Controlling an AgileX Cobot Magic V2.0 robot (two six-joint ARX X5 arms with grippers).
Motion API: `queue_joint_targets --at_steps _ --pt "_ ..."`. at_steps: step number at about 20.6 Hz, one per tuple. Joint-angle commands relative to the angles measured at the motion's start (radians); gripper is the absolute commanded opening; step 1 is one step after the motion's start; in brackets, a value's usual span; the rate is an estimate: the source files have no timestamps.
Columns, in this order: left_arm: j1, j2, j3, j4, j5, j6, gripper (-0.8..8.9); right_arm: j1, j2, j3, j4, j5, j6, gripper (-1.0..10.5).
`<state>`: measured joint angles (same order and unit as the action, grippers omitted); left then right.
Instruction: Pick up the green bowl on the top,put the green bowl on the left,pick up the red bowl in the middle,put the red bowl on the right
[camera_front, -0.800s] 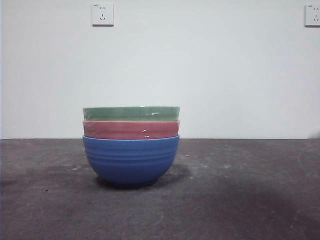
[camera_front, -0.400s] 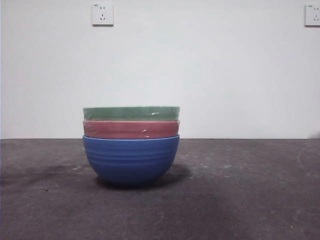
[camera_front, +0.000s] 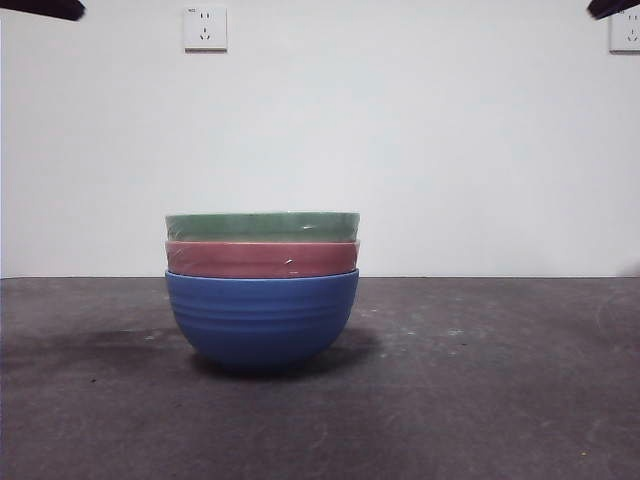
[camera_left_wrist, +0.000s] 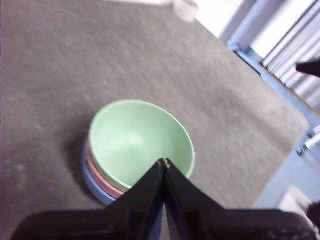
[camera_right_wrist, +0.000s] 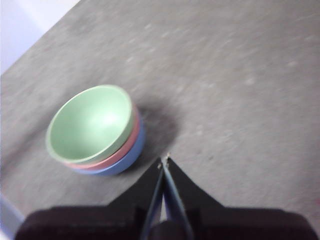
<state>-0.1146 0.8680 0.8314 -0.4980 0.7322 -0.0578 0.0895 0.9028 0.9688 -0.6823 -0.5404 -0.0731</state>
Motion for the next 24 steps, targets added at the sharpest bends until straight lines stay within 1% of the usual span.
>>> queue_joint_targets --at_steps 1,3,4,7,9,12,14,16,17,18,24 --pt "-0.047 0.018 0.001 -0.002 -0.002 0.035 1.23 0.005 0.022 0.003 -0.003 -0.006 -0.023 1.2" --pt "-0.077 0.031 0.002 0.005 -0.019 0.034 2.69 0.012 0.030 0.003 -0.003 -0.008 -0.023 2.4" --pt "-0.108 0.042 0.002 0.008 -0.047 0.033 3.20 0.021 0.036 0.003 -0.003 -0.008 -0.023 2.6" --pt "-0.212 0.106 0.031 0.002 -0.106 0.051 3.18 0.054 0.048 0.003 -0.003 -0.007 -0.022 2.6" --pt "-0.300 0.168 0.089 -0.037 -0.183 0.106 3.18 0.085 0.057 0.003 0.000 -0.006 -0.022 2.6" --pt "-0.443 0.304 0.224 -0.156 -0.340 0.231 3.15 0.124 0.073 0.003 0.001 -0.003 -0.022 2.6" --pt "-0.514 0.396 0.304 -0.237 -0.429 0.317 3.15 0.135 0.079 0.003 0.000 -0.003 -0.021 2.5" --pt "-0.565 0.478 0.353 -0.275 -0.504 0.377 3.15 0.137 0.081 0.003 0.000 -0.003 -0.021 2.5" --pt "-0.583 0.514 0.365 -0.278 -0.531 0.388 3.15 0.137 0.081 0.003 0.000 -0.003 -0.021 2.5" --pt "-0.596 0.543 0.368 -0.278 -0.548 0.403 3.15 0.137 0.081 0.003 0.000 -0.003 -0.021 2.5" --pt "-0.608 0.661 0.368 -0.280 -0.549 0.426 3.15 0.137 0.081 0.003 -0.001 -0.003 -0.022 2.5"
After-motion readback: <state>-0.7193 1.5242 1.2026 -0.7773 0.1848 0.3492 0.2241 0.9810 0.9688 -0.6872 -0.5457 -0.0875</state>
